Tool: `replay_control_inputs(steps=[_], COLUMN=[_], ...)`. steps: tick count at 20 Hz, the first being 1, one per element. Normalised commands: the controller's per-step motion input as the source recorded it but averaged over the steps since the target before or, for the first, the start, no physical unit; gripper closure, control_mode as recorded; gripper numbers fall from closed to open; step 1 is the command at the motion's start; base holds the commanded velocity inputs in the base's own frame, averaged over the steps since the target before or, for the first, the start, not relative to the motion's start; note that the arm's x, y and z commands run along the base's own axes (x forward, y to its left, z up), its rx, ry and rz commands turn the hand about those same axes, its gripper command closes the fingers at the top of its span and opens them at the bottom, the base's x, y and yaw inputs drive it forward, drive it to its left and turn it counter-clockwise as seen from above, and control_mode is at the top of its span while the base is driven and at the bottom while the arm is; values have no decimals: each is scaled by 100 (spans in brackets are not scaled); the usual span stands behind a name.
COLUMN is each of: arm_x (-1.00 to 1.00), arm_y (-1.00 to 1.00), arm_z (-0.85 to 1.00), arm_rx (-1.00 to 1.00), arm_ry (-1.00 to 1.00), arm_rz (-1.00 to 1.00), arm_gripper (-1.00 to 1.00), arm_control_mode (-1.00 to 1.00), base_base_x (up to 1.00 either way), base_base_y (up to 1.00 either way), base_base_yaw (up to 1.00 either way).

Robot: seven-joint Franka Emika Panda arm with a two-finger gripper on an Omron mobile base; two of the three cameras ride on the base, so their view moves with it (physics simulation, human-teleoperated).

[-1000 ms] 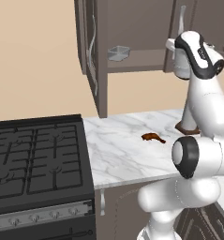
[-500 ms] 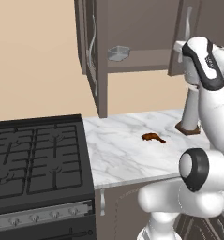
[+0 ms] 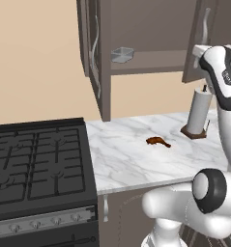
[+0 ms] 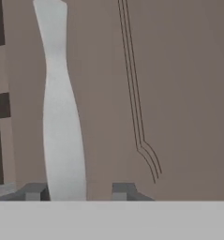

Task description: Retrieve the tupperware from the cabinet, then place the raw meat into the tupperware to avoid contamination.

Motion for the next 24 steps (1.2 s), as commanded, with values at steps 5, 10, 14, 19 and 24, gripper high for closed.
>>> replay_control_inputs(steps=[5,10,14,19,24], arm_x=[-63,-59,-57,-54,-13], arm_y=[-76,-78,-80,-80,-24], arm_z=[0,0,-2,-8,-12], arm_rx=[0,0,0,0,-2], arm_ry=[5,5,5,4,2], arm_rz=[0,1,1,1,0], arm_gripper=[100,100,100,100,-100], arm_control_mode=[-100,-100,-100,-100,-100], base_base_x=[0,0,0,0,0], base_base_y=[0,0,0,0,0], base_base_yaw=[0,0,0,0,0])
